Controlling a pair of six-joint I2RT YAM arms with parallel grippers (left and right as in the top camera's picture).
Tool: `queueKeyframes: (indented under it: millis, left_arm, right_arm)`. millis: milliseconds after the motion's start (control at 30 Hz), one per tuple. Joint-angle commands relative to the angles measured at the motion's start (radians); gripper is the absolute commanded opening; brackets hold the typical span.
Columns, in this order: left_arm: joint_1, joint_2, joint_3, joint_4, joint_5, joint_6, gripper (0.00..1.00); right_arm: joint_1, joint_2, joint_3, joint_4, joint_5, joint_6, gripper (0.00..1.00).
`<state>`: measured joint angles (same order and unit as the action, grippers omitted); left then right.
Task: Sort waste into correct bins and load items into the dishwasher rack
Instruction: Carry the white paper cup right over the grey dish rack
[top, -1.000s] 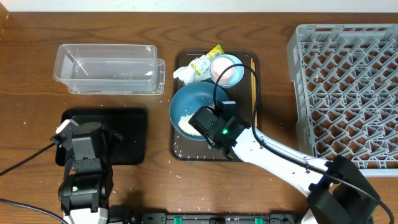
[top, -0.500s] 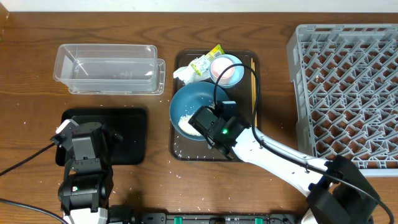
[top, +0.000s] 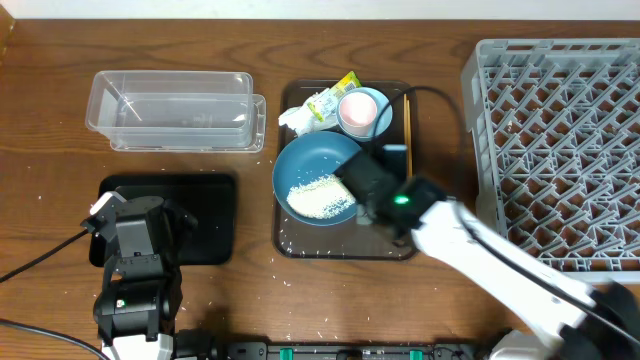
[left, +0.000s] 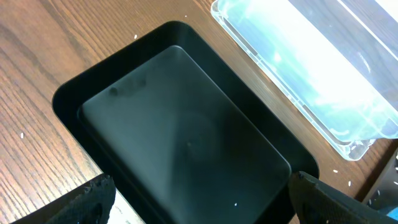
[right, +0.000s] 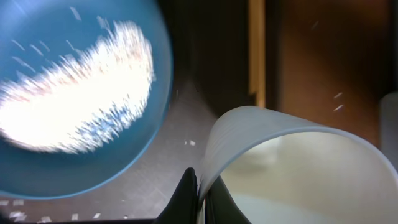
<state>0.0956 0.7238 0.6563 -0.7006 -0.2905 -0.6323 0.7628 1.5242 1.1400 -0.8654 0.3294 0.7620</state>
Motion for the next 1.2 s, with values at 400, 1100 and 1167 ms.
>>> queueKeyframes:
  millis: [400,1100,1167]
  left_arm:
    - [0.004,0.000,0.018,-0.003,-0.006,-0.009,0.92]
    - [0.004,0.000,0.018,-0.003,-0.006,-0.009,0.92]
    - [0.004,0.000,0.018,-0.003,-0.006,-0.009,0.92]
  right_arm:
    - [-0.523,-0.483,0.030,-0.002,-0.302,-0.472,0.01]
    - [-1.284,-0.303,0.030,0.303,-1.128,-0.707,0.01]
    - [-1.350,-0.270,0.030,0.328,-1.188,-0.708,0.01]
